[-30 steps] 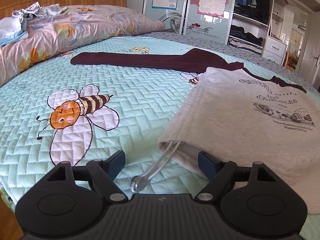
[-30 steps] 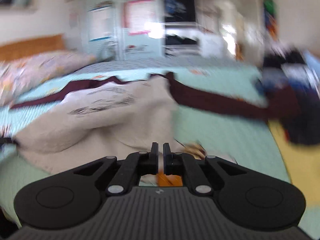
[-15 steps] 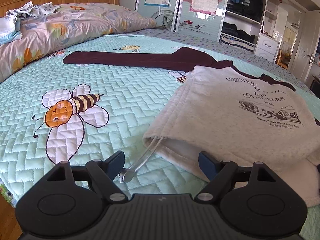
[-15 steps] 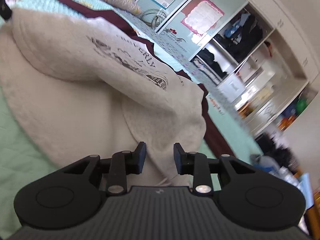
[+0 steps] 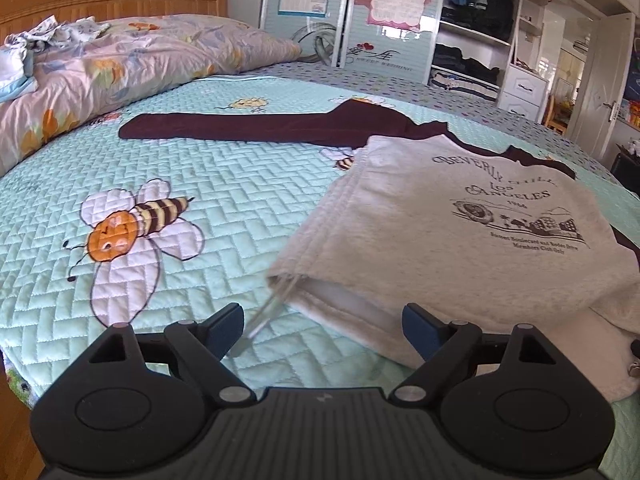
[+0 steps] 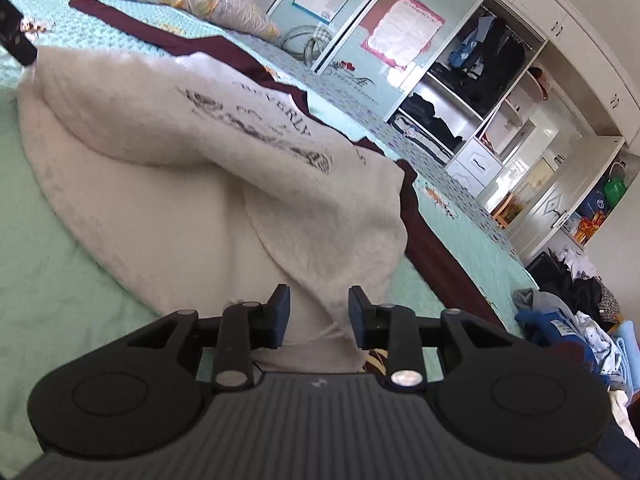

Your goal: Fold clothes

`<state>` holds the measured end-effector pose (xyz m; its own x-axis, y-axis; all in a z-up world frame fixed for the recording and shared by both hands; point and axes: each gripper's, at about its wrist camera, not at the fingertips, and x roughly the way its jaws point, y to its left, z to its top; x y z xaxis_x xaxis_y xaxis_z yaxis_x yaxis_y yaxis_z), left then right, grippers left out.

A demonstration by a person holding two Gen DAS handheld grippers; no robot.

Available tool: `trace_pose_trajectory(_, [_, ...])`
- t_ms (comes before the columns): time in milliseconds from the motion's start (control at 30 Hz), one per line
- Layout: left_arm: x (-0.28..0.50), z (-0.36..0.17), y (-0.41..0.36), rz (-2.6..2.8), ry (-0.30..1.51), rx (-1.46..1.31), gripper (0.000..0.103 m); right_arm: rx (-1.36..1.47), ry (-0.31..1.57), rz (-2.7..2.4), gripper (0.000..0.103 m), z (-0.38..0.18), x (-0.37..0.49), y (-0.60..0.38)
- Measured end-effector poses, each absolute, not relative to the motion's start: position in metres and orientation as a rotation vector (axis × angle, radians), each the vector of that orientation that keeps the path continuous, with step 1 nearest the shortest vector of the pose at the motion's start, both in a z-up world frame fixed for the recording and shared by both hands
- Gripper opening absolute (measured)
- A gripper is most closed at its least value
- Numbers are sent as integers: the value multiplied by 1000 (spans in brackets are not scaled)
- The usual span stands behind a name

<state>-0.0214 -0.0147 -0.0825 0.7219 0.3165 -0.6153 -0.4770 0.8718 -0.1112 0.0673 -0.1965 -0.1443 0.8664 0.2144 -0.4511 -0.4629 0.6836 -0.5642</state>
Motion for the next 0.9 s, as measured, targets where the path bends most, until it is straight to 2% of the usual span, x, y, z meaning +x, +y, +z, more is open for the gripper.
trace_pose_trajectory(167, [-16, -76, -32, 375, 622, -232, 88, -700, 413, 386, 33, -147, 87, -188])
trace_pose_trajectory(200, [-15, -74, -34, 367, 620, -226, 89, -660, 435, 375, 28, -144, 92, -190])
trace_pose_trajectory(233, [-14, -73, -35, 362, 618, -223, 90, -599, 462, 354, 14, -142, 99, -195])
trace_pose_trajectory(267, [-14, -72, -36, 361, 616, -221, 91, -523, 487, 332, 10, -139, 104, -203])
trace_pose_trajectory(333, [-14, -71, -37, 363, 611, -215, 92, -321, 529, 291, 9, -135, 109, -228])
trace_pose_trajectory(400, [-12, -73, -38, 364, 617, -207, 93, -179, 551, 261, 9, -134, 108, -251])
trace_pose_trajectory(467, [-10, -76, -40, 354, 628, -206, 93, -156, 577, 251, 10, -139, 108, -263])
trace_pose_trajectory(500, [-10, -77, -42, 347, 634, -206, 93, -124, 596, 275, 14, -142, 109, -271])
trace_pose_trajectory(567, [-9, -80, -44, 336, 644, -205, 93, -6, 638, 344, 15, -141, 113, -291])
trace_pose_trajectory(700, [-8, -83, -46, 333, 650, -201, 93, 318, 747, 392, 29, -119, 126, -326])
trace_pose_trajectory(800, [-8, -83, -48, 322, 652, -203, 93, 469, 734, 559, 31, -103, 137, -320])
trace_pose_trajectory(900, [-9, -84, -45, 323, 651, -211, 93, 555, 862, 808, 31, -107, 151, -290])
